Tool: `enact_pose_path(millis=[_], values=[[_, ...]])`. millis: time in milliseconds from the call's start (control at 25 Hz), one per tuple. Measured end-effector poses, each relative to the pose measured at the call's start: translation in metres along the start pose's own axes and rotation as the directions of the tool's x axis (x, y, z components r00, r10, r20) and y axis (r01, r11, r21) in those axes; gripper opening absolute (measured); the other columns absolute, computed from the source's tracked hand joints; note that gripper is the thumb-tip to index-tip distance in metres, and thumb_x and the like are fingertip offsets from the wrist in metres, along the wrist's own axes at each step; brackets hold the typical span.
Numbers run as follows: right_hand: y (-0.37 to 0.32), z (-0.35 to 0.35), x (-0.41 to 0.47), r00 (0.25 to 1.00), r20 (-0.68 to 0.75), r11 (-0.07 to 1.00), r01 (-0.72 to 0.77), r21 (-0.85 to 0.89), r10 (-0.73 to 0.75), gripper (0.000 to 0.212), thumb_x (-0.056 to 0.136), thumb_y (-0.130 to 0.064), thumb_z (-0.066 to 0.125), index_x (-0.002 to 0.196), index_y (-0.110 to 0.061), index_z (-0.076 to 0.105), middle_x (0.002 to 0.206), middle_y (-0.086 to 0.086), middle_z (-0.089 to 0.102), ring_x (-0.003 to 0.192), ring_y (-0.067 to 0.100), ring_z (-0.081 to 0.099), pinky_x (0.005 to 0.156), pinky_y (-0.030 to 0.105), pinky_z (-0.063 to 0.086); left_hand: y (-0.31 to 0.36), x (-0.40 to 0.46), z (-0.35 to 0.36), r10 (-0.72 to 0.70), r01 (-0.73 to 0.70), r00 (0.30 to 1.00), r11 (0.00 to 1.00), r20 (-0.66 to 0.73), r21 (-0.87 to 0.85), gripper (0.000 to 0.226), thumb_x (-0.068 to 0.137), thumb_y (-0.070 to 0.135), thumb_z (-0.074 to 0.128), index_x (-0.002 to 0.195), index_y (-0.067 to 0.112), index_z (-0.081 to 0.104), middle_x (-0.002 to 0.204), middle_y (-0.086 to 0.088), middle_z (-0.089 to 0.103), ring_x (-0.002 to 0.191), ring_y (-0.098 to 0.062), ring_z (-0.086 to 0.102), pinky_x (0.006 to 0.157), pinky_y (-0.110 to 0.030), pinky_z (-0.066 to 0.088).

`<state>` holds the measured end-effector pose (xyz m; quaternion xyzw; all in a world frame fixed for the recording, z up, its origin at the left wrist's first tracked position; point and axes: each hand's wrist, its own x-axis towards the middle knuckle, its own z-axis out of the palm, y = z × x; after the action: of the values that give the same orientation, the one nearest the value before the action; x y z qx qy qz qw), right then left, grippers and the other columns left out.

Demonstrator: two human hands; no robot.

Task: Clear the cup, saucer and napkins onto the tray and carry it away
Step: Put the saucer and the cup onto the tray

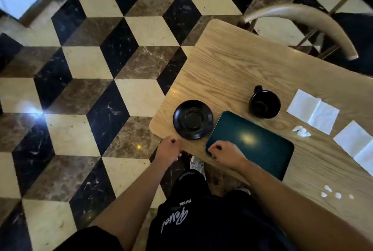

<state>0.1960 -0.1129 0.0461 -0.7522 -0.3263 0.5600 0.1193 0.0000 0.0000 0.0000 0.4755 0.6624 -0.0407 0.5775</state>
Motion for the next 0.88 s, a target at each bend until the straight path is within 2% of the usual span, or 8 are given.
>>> enact_pose_path(millis=[120,240,400,480,560,640,760,880], values=[[-0.011,-0.006,0.014,0.999,-0.032,1.0,-0.023,0.013,0.024,0.022,0.098,-0.031,0.052,0.09,-0.03,0.071,0.091,-0.003,0.074,0.083,0.022,0.073,0.08,0.041,0.06,0.012,0.025,-0.023,0.005,-0.011,0.991,0.999,-0.137,-0.043,0.013,0.091,0.031,0.062,0.093,0.019,0.058,0.086,-0.01,0.072,0.071,-0.027,0.072,0.073,-0.044,0.064],[-0.012,-0.009,0.016,0.996,-0.068,0.997,-0.063,0.053,0.066,0.022,0.098,-0.029,0.052,0.087,-0.032,0.07,0.089,-0.004,0.074,0.084,0.022,0.072,0.08,0.043,0.06,0.039,0.03,-0.033,0.058,-0.059,0.992,0.998,-0.11,-0.008,0.036,0.085,0.042,0.07,0.113,0.021,0.062,0.106,0.001,0.068,0.098,-0.021,0.07,0.093,-0.045,0.059],[0.004,-0.004,0.012,0.984,-0.131,0.986,-0.105,0.129,0.122,0.022,0.099,-0.025,0.052,0.089,-0.03,0.071,0.088,-0.005,0.073,0.084,0.02,0.072,0.082,0.04,0.061,0.06,0.043,-0.027,0.101,-0.089,0.985,0.992,-0.139,0.089,0.036,0.088,0.028,0.075,0.121,0.015,0.068,0.109,-0.001,0.071,0.101,-0.024,0.069,0.094,-0.04,0.057],[0.011,-0.004,0.007,0.977,-0.174,0.984,-0.097,0.151,0.123,0.021,0.099,-0.025,0.052,0.091,-0.028,0.072,0.087,-0.008,0.072,0.083,0.016,0.071,0.08,0.037,0.06,0.06,0.05,-0.023,0.101,-0.086,0.987,0.989,-0.127,0.119,0.034,0.087,0.028,0.075,0.117,0.014,0.071,0.111,-0.007,0.074,0.1,-0.03,0.071,0.092,-0.047,0.06],[0.022,-0.008,-0.004,0.95,-0.295,0.984,-0.055,0.167,0.103,0.02,0.1,-0.025,0.052,0.093,-0.027,0.072,0.09,-0.011,0.07,0.084,0.009,0.066,0.077,0.029,0.054,0.062,0.049,-0.02,0.125,-0.103,0.985,0.978,-0.119,0.179,0.035,0.09,0.026,0.073,0.121,0.01,0.07,0.118,-0.008,0.072,0.107,-0.03,0.069,0.097,-0.046,0.057],[0.048,-0.015,-0.021,0.833,-0.548,0.991,-0.003,0.13,0.074,0.017,0.099,-0.023,0.054,0.098,-0.023,0.071,0.096,-0.008,0.067,0.088,0.011,0.062,0.078,0.028,0.047,0.064,0.047,-0.016,0.183,-0.142,0.973,0.954,-0.139,0.263,0.036,0.094,0.022,0.071,0.126,0.006,0.068,0.122,-0.009,0.069,0.114,-0.03,0.064,0.099,-0.04,0.051],[0.115,-0.028,-0.044,0.567,-0.819,0.996,-0.071,0.053,0.084,0.018,0.099,-0.016,0.054,0.108,-0.011,0.068,0.107,0.008,0.065,0.1,0.03,0.059,0.09,0.043,0.049,0.059,0.051,-0.018,0.194,-0.154,0.97,0.958,-0.149,0.242,0.031,0.093,0.02,0.072,0.121,0.005,0.069,0.118,-0.011,0.07,0.111,-0.033,0.065,0.098,-0.042,0.052],[0.19,-0.039,-0.051,0.514,-0.85,0.979,-0.206,0.008,0.115,0.038,0.099,-0.024,0.038,0.122,-0.006,0.062,0.124,0.017,0.063,0.112,0.035,0.05,0.101,0.046,0.04,0.05,0.059,-0.02,0.134,-0.118,0.981,0.987,-0.143,0.112,0.011,0.087,0.019,0.074,0.096,0.017,0.068,0.103,-0.011,0.072,0.102,-0.036,0.07,0.091,-0.058,0.06]])
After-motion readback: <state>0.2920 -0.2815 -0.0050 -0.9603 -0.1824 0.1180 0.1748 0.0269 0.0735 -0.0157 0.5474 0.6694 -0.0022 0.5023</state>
